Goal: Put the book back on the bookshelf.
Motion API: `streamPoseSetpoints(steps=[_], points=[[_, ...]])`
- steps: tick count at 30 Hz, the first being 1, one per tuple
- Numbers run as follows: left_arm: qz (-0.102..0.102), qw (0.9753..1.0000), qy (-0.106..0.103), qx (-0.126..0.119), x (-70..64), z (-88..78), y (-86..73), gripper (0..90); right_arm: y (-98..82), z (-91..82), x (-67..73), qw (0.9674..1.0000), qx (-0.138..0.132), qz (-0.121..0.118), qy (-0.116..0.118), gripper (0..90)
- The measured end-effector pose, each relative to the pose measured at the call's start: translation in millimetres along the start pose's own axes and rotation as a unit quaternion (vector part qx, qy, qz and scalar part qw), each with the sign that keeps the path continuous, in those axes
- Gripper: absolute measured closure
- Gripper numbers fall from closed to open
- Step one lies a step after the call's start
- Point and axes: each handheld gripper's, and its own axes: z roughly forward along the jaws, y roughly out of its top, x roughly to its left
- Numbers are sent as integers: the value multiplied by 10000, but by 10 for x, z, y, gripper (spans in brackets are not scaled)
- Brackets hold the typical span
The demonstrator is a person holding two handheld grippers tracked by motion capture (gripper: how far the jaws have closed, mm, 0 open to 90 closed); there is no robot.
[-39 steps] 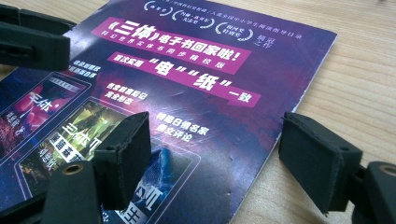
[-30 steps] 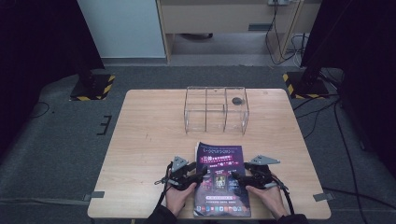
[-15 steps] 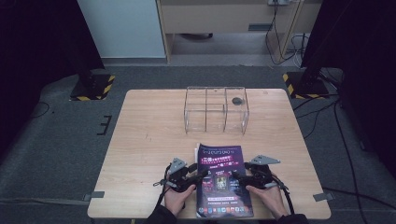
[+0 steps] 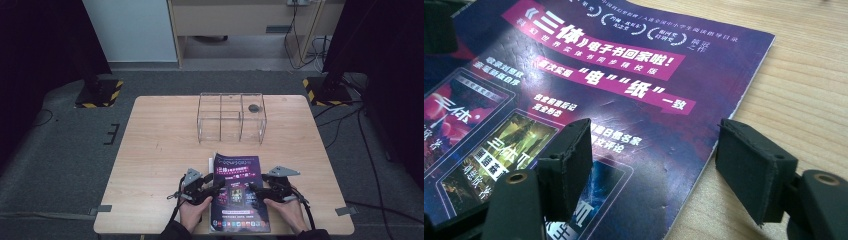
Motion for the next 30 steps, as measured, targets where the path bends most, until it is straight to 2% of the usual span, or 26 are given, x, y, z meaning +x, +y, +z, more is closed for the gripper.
streamPoseSetpoints(steps=[2,3,5,6,10,13,17,23,25,30], points=[[-72,10000,-46,-47,5,-3,-4,406,0,0,1,10000,1,-6,-3,313],[-156,9996,-177,-145,6,-5,-8,407,0,1,0,10000,0,-22,-2,313],[-115,9996,-206,-166,-2,0,-13,407,0,0,1,10000,1,-21,-3,313],[-38,9997,-178,-190,-30,13,-21,408,0,0,0,10000,1,-16,-4,315],[5,9999,-90,-125,-35,21,-25,407,0,-1,1,10000,1,0,-3,316],[-64,9999,-37,87,-30,61,-40,400,0,-1,0,10000,-1,-2,-12,320],[65,9998,70,159,-62,76,-23,400,0,-1,-7,10000,-13,-31,-9,322],[25,9992,131,374,6,106,38,393,0,-2,-7,10000,-13,-13,-8,325],[76,9989,245,391,4,118,32,413,-1,-3,-11,10000,-11,-21,2,328],[145,9985,336,396,-16,118,27,469,-1,-5,-10,10000,-10,-1,-2,332]])
